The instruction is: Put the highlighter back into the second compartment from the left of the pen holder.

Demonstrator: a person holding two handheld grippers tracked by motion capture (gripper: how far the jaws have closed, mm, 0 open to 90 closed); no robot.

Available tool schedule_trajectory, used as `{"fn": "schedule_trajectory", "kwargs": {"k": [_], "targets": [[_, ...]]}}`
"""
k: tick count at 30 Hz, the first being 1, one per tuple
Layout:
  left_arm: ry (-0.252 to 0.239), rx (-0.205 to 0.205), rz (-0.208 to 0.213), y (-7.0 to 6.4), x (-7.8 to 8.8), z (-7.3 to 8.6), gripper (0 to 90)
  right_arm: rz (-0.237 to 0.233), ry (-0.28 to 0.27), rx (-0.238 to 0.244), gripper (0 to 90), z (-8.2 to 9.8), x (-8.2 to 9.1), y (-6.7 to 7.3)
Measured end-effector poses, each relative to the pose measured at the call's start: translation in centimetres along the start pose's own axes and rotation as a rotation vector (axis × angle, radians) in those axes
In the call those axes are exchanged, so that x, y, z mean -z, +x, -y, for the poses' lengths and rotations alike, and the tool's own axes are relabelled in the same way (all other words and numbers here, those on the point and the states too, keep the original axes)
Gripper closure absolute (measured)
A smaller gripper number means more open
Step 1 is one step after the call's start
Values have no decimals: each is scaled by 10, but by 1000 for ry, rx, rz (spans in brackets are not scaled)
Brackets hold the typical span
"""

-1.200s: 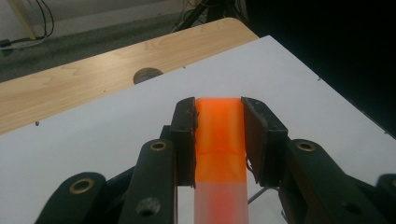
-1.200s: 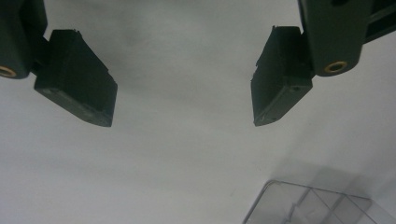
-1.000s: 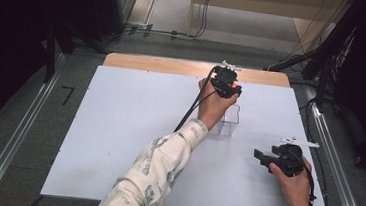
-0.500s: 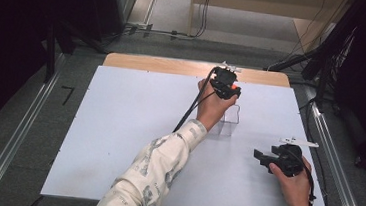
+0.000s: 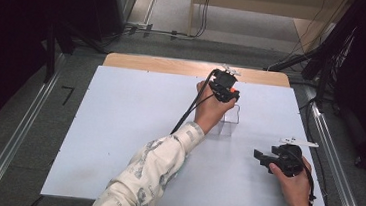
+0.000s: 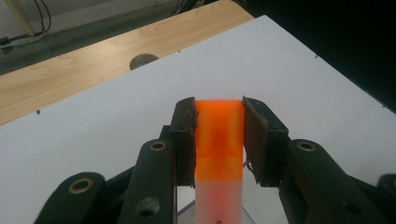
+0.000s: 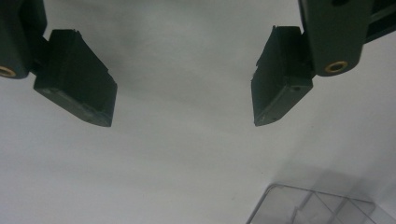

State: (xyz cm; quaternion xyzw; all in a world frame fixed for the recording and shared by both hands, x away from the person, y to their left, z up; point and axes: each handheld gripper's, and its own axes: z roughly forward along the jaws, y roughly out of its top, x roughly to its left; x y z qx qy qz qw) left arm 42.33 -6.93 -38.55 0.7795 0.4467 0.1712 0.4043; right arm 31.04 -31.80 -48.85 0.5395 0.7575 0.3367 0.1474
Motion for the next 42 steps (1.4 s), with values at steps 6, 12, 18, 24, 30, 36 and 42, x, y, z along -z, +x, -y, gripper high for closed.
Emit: {"fn": "schedule_trajectory", "kwargs": {"k": [6,12,18,24,30,36,42], "targets": [[4,-12,-2,0,4,4,667,3,3,2,212,0,0,1],[8,-20,4,0,8,9,665,5,8,4,212,0,-1,0],[8,-28,9,0,11,13,653,5,10,4,211,0,-1,1],[-4,-29,6,0,13,18,645,7,11,5,211,0,-2,1],[-12,-19,11,0,13,21,623,9,12,7,211,0,-2,1],[-38,-19,29,-2,23,25,590,8,12,9,211,0,-2,0],[-69,-27,62,-4,37,30,522,11,15,8,210,1,-2,0]]}}
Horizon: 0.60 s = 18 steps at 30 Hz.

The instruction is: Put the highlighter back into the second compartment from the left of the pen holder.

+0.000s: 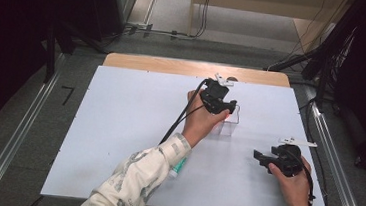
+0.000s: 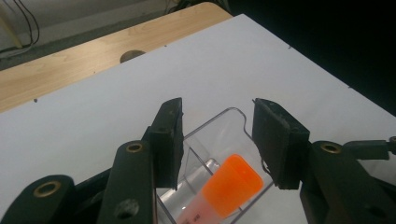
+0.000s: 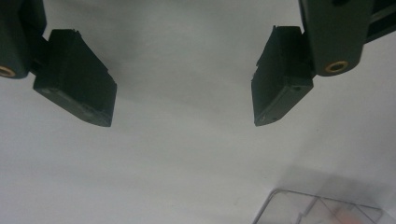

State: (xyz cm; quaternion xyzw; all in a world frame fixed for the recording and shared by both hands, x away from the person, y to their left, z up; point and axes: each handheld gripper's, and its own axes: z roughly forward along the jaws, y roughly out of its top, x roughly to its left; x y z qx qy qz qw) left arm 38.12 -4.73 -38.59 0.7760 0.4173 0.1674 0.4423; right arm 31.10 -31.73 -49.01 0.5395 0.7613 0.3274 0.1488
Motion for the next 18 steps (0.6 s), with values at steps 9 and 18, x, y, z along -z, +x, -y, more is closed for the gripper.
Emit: {"fn": "schedule_trajectory", "kwargs": {"k": [9,18], "targets": [[-57,-20,42,-11,24,10,486,6,4,-5,209,0,-1,0],[-72,-43,74,-21,42,28,475,7,5,-5,209,0,-1,-1]]}}
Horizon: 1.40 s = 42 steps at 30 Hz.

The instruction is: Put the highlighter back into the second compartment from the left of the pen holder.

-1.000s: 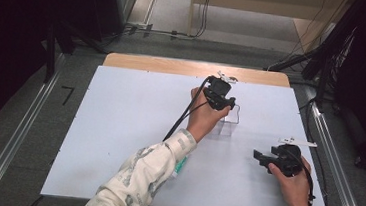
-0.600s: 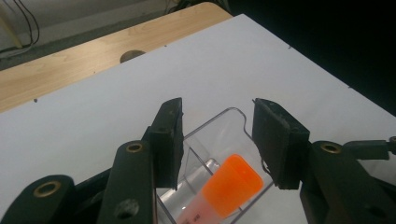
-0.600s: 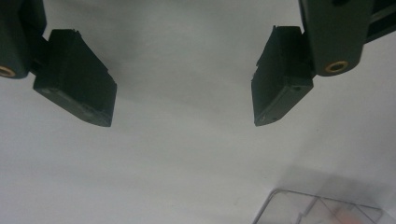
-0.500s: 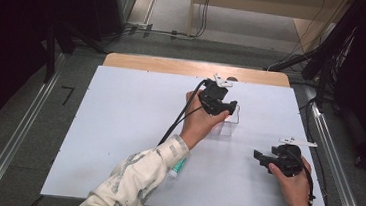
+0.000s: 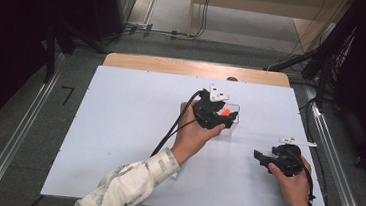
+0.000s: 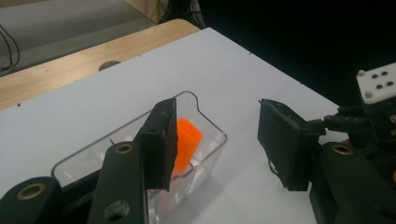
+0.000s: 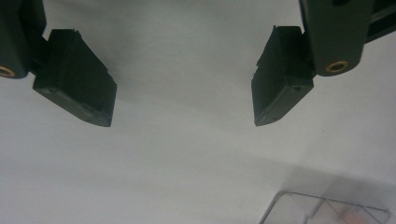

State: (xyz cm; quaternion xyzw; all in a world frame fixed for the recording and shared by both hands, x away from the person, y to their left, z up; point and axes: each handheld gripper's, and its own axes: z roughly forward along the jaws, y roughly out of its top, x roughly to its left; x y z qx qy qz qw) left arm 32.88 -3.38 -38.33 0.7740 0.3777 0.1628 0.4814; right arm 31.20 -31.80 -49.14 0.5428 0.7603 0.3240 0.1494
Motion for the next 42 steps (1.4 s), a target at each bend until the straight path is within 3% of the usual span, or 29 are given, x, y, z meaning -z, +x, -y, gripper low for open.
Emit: {"fn": "schedule_trajectory", "kwargs": {"k": [10,19,25,35,42], "targets": [[-19,-18,13,-11,25,22,419,4,5,0,208,0,0,1],[-36,12,-18,-4,43,48,376,7,5,4,207,0,-1,0],[-25,33,-23,-1,50,64,355,9,6,5,207,0,-2,1],[-10,32,-39,0,56,80,336,10,3,7,207,0,-1,1],[4,52,-57,8,58,92,334,10,4,10,206,-1,-1,2]]}}
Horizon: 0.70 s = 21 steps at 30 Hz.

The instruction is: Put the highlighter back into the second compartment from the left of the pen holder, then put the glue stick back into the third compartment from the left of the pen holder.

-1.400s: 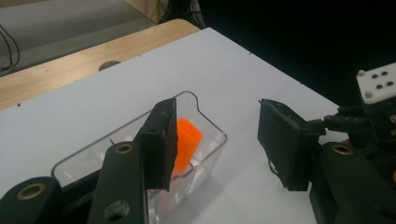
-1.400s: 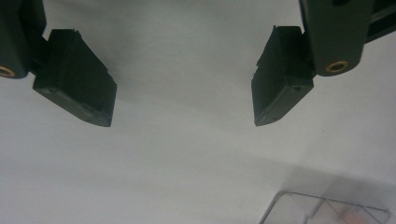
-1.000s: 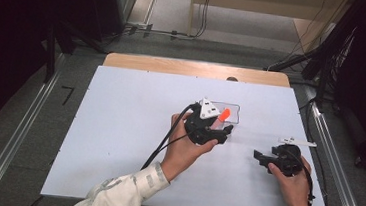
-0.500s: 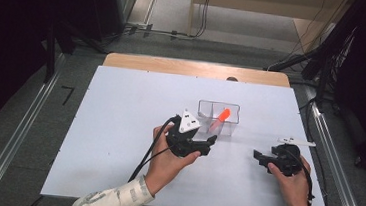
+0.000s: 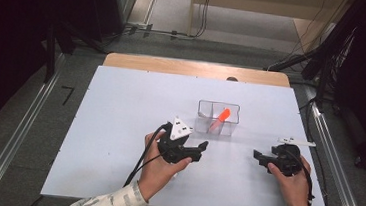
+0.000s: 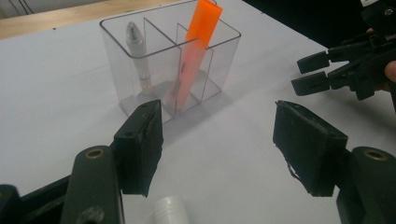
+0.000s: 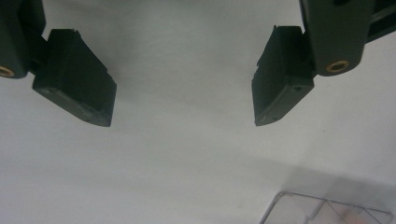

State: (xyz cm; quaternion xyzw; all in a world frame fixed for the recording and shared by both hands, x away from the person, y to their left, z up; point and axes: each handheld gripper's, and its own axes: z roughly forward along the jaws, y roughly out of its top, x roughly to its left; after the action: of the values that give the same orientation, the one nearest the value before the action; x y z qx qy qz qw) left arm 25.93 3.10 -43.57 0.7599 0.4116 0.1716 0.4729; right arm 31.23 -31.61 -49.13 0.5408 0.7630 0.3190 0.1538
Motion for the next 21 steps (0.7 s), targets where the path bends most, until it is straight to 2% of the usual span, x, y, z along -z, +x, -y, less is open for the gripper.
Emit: {"fn": "schedule_trajectory", "kwargs": {"k": [4,6,9,21], "targets": [[6,-4,-11,3,1,5,328,1,-2,2,207,0,0,0],[-1,-2,-29,5,1,9,328,0,-1,1,207,0,0,0],[17,4,-44,10,-1,14,328,1,-3,1,207,0,0,1],[46,31,-73,19,-2,27,305,-1,-3,3,206,-1,0,1]]}}
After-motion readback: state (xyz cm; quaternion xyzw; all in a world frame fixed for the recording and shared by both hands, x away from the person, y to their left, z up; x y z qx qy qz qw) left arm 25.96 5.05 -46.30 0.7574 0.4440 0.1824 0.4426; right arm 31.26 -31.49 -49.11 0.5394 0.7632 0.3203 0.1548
